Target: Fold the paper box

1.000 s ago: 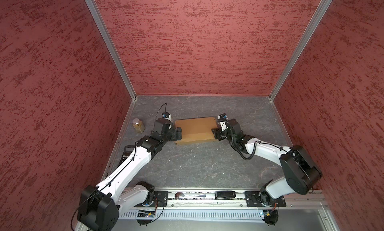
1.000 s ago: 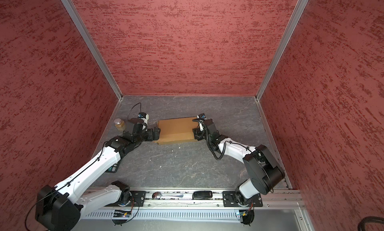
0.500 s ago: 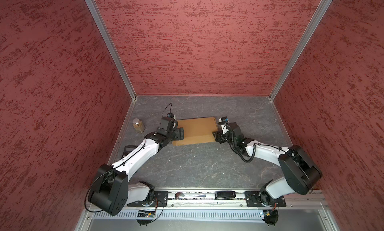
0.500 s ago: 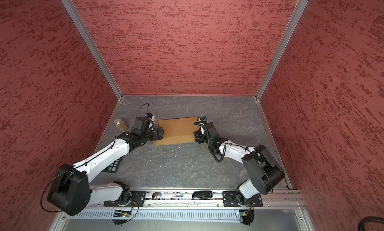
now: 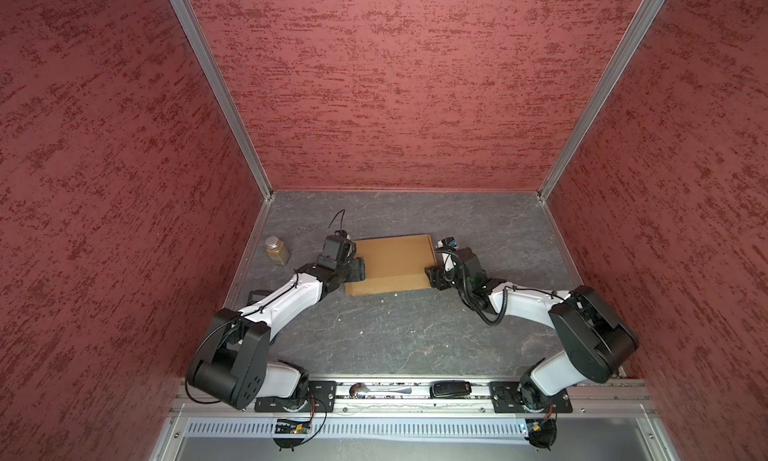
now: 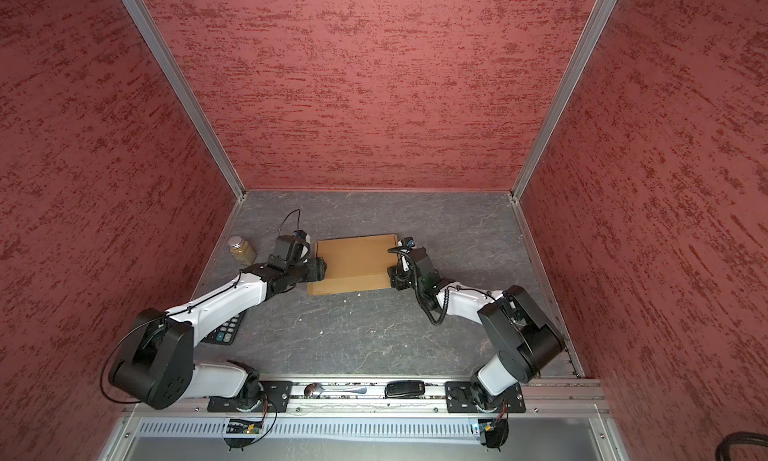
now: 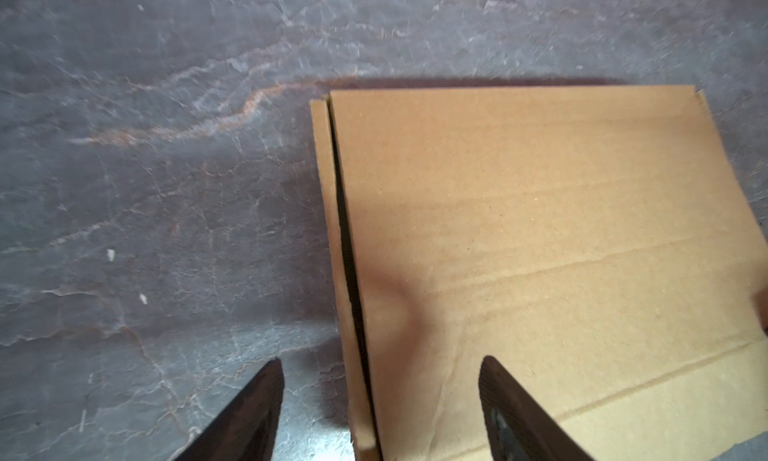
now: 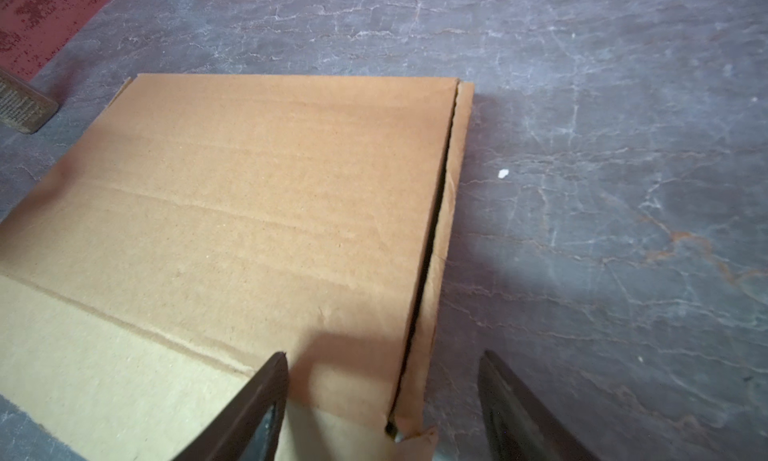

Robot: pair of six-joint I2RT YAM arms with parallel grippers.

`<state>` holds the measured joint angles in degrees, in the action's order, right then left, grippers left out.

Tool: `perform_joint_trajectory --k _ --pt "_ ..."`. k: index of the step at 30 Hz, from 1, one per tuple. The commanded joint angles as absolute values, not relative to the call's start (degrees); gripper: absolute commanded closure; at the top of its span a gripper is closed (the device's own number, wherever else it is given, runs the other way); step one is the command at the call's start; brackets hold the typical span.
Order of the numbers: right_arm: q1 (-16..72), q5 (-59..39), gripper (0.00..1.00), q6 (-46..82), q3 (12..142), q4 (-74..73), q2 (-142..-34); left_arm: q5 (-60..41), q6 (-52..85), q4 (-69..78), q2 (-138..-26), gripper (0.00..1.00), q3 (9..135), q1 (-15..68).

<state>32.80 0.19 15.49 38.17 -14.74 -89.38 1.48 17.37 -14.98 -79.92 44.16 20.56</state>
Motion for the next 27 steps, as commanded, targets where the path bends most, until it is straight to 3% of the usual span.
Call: perform_joint_trajectory --k 1,20,27 --pt "32.61 -0.52 0.28 17.49 37.17 -17.16 -90.23 0.55 18.02 -12.67 -80.75 0.28 43.39 20.15" --pt "32.61 -2.97 0.37 20.20 35.82 -20.25 -95.07 0.55 19.38 -10.65 -83.27 0.50 40.61 20.20" --pt "32.61 -2.92 0.37 20.30 35.79 -20.23 -94.32 0.70 19.69 -10.59 -83.24 0.51 40.68 20.26"
